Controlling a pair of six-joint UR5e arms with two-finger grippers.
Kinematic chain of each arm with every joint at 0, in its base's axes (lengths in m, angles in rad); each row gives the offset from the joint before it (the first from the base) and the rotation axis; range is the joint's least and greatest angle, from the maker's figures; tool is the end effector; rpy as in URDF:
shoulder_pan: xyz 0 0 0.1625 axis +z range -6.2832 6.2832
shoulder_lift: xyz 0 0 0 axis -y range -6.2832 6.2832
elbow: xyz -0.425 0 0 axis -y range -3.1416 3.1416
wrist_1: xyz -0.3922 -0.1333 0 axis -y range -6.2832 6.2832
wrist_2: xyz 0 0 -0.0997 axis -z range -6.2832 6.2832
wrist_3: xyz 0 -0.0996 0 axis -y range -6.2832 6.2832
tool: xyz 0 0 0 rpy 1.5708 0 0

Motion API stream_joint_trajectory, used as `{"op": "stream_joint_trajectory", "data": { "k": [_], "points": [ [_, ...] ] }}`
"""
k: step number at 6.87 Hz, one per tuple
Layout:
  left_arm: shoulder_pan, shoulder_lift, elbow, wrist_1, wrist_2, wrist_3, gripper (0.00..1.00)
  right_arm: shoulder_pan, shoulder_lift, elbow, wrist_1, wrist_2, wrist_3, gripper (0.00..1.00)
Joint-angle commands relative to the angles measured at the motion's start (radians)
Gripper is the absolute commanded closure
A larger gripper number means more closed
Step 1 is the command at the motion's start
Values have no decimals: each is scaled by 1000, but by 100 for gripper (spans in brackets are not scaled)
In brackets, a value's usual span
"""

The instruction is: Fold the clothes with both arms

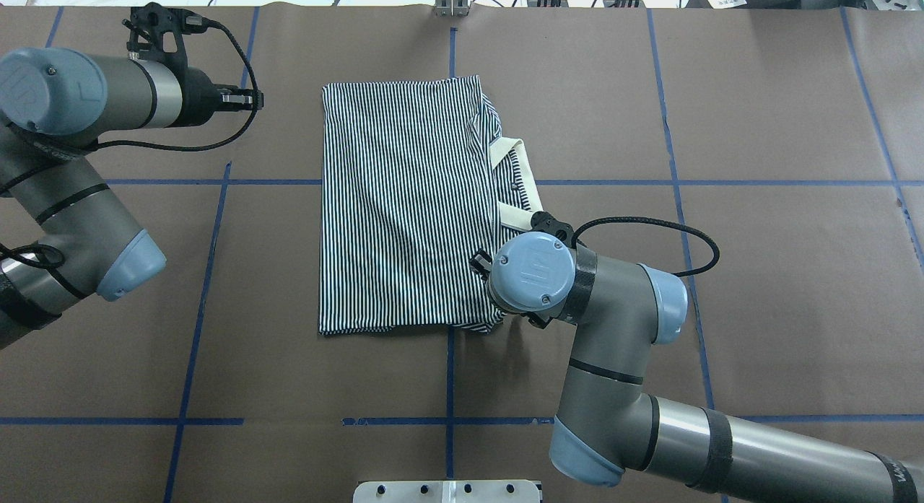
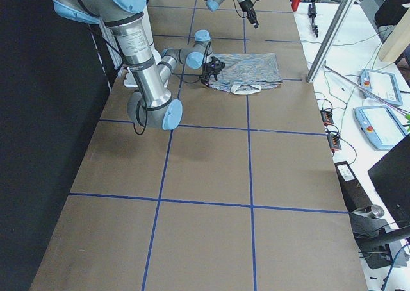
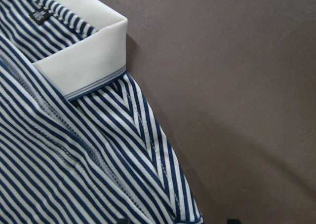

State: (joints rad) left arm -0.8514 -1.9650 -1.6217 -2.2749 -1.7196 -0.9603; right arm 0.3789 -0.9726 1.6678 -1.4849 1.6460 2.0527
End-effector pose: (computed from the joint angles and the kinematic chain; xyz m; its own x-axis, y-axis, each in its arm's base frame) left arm 0.3378 -0.5655 0.3354 0.5963 0.1797 -0.7824 0.3819 0.7938 0.4734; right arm -0.5864 -0.3689 0.2628 0.4365 0.6712 0.5991 -0.5891 0.7165 -0.3736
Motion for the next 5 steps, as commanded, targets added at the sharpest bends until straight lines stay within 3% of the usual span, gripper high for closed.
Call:
{"op": "stream_joint_trajectory", "data": {
  "k": [1,2,3,5],
  "points": [
    [-2,0,-6,3,0,-2,58,0,0,-3,-2,2,-9,35],
    [-2,2,-6,2,0,0,58,0,0,-3,0,3,-8,46],
    [-2,2,-6,2,0,0,58,0,0,-3,0,3,-6,71],
    [-2,23,-27,3,0,0,58,-2,3,-3,0,5,-5,100]
  ]
}}
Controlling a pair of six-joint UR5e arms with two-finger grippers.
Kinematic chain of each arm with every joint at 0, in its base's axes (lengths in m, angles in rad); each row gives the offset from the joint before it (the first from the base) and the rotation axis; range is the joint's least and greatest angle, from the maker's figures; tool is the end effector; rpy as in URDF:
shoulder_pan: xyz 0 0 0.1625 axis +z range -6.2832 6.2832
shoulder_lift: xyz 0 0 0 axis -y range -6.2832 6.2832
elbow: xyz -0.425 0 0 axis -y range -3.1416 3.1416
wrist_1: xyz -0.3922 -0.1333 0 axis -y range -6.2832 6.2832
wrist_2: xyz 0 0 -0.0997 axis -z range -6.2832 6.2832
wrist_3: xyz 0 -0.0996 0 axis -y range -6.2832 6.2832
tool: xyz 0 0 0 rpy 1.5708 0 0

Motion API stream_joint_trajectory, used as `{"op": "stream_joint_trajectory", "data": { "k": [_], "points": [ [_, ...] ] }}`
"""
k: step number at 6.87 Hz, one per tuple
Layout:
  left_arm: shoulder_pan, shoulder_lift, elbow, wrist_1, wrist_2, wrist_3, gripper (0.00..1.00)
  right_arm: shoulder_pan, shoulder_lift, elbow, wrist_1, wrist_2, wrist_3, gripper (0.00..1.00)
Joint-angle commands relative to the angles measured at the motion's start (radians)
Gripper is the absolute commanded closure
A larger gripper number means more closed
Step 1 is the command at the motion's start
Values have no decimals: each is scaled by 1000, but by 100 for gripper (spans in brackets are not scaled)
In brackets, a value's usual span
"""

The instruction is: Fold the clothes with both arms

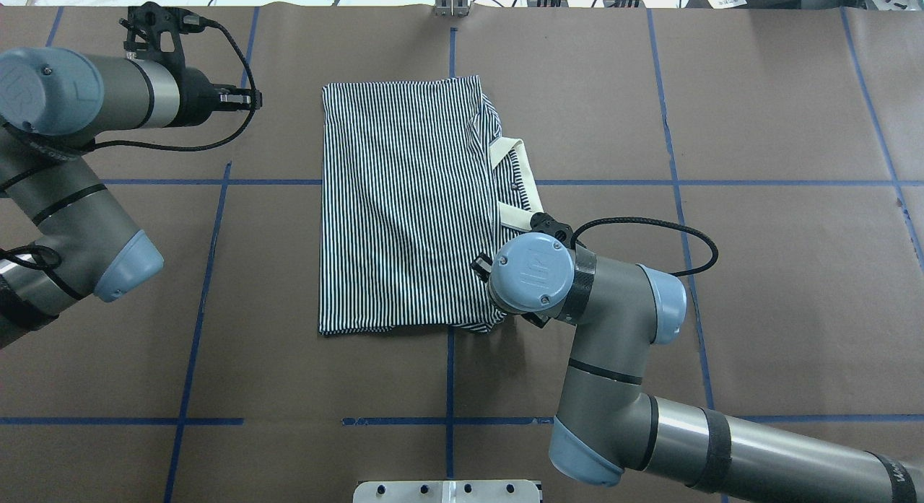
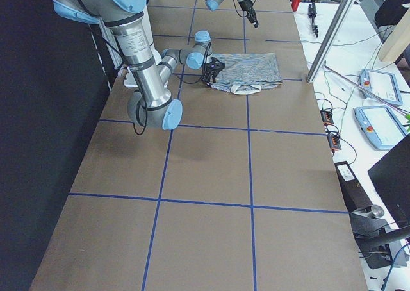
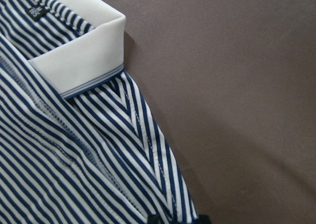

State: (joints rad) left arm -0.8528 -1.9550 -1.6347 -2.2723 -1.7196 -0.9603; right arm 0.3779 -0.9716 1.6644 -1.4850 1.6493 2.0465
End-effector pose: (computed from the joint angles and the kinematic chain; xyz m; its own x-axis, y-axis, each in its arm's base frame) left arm 0.3340 -0.5626 0.3359 0.5963 0.1791 -0.7825 0.3831 0.7931 0.4735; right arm -0.5877 -0.3683 0.2636 0.4432 0.6672 0.5987 -0.5845 0.7215 -0.3712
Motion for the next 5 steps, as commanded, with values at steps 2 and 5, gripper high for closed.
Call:
{"op": "stream_joint_trajectory", "data": {
  "k": [2,5],
  "points": [
    [-2,21,-23,0,2,0,58,-1,5,0,0,6,-3,100],
    [8,15,-37,-1,-116,-196,57,4,-33,78,0,59,-3,100]
  ]
}}
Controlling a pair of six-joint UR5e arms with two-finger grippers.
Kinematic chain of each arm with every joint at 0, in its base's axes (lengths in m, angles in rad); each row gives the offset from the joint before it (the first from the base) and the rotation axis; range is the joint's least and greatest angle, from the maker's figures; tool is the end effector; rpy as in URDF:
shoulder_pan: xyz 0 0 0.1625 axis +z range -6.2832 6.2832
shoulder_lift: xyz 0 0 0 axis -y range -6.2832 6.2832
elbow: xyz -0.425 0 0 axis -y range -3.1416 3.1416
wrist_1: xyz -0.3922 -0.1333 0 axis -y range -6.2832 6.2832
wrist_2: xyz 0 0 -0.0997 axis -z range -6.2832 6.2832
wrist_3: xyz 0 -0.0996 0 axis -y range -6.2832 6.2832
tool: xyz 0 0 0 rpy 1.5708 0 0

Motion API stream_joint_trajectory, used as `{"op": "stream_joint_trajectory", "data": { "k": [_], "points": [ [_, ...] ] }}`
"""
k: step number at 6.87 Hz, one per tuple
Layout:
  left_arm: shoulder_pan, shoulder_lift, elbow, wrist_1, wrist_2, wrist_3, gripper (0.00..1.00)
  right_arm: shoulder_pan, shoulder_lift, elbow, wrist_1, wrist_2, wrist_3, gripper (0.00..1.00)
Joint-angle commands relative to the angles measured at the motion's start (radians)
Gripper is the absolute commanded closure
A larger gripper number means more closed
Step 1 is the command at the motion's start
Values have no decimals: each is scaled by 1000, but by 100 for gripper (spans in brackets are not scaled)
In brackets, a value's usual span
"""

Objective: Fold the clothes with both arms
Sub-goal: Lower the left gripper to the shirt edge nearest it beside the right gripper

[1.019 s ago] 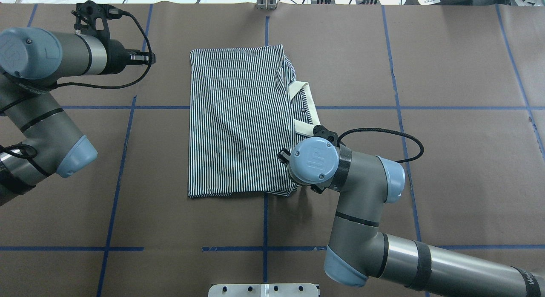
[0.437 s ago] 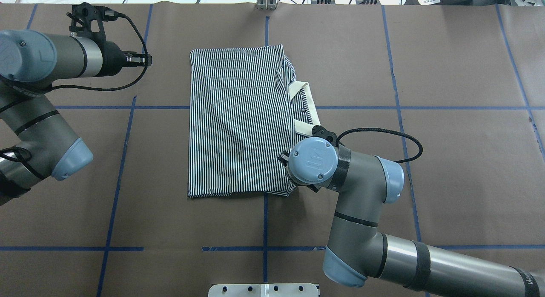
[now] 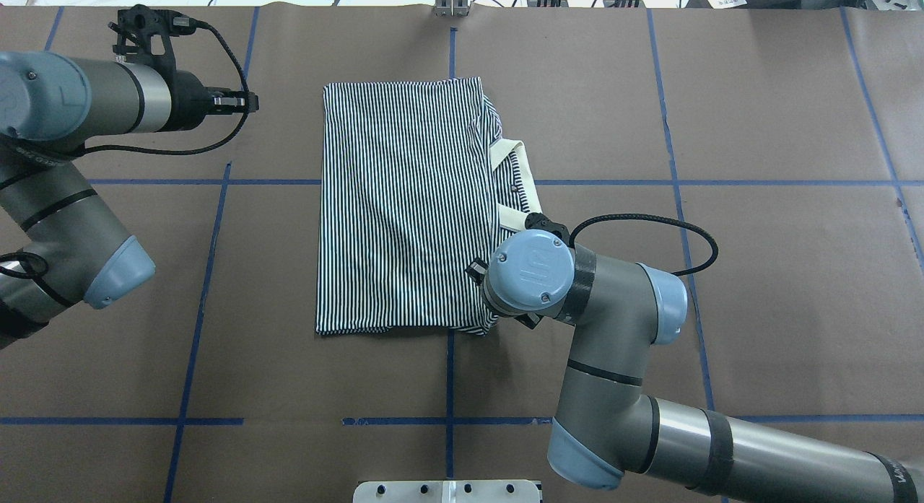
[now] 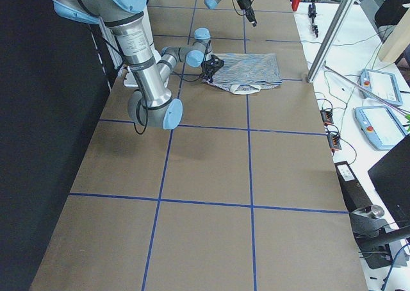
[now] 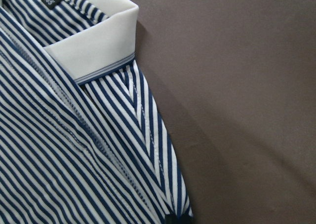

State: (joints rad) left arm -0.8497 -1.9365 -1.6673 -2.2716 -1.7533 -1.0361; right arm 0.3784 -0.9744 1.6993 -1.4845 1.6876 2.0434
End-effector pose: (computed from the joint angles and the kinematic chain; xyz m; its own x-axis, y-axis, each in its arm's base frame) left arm 0.3310 -0.5511 0.3318 0.5456 0.1383 -0.8265 0.4075 0.8181 0.4059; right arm -0.5801 -0.3616 0.2499 0.4385 0.6608 0.6091 -0.5481 0.7337 -0.4015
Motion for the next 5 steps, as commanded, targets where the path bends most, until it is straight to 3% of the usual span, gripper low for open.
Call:
{"op": "stream_joint_trajectory", "data": {
  "k": [1,4,5],
  "points": [
    [62,1,-64,-2,-130,-259,56,-6,-79,113,-3,20,1,100],
    [274,118,-224,3,-109,-566,53,-32,-113,148,-11,18,5,100],
    [361,129,-224,4,-27,-622,51,-32,-112,149,-11,18,5,100]
  ]
}}
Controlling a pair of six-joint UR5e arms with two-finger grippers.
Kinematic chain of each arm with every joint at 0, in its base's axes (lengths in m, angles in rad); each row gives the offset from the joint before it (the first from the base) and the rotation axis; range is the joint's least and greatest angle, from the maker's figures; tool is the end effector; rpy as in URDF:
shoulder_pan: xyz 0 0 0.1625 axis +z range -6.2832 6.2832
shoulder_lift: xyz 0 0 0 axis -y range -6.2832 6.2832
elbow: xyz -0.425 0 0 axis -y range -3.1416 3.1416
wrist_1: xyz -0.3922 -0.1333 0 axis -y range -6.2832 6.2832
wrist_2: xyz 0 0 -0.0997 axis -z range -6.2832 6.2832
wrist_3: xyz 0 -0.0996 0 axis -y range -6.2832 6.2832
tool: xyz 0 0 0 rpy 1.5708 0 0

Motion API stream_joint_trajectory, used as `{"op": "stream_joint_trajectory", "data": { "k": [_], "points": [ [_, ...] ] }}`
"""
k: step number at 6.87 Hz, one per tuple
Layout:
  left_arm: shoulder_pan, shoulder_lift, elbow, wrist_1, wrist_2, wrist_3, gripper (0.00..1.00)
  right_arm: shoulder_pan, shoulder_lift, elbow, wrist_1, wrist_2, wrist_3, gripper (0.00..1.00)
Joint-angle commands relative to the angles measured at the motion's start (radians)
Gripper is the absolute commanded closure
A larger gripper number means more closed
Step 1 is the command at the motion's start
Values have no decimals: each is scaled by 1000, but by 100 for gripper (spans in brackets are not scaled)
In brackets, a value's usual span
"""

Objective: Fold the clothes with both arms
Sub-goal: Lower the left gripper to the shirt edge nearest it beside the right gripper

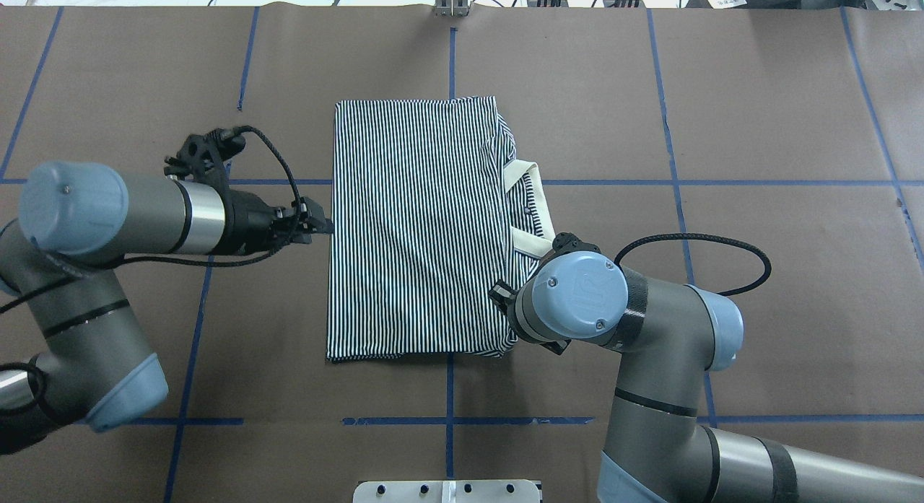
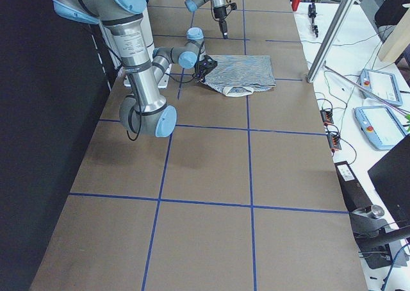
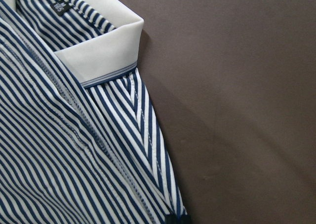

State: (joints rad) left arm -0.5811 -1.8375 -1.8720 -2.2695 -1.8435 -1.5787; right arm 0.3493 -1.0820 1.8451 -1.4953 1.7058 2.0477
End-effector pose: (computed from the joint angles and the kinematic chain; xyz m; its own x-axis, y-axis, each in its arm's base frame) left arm 0.4130 -0.3986 0.2951 0.2479 -0.1719 -0.9534 0.3158 0.9447 -0.0882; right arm -0.5444 -0.3259 0.2585 0.4456 0.6464 0.6194 -0.5061 0.7526 -0.4213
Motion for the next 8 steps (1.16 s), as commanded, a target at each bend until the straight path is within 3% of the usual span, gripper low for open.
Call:
{"op": "stream_joint_trajectory", "data": {
  "k": [1,8],
  "points": [
    [157,43,-3,4,122,-87,50,-3,-6,3,0,0,0,100],
    [237,17,17,172,124,-150,46,-4,-6,3,0,-2,0,100]
  ]
}}
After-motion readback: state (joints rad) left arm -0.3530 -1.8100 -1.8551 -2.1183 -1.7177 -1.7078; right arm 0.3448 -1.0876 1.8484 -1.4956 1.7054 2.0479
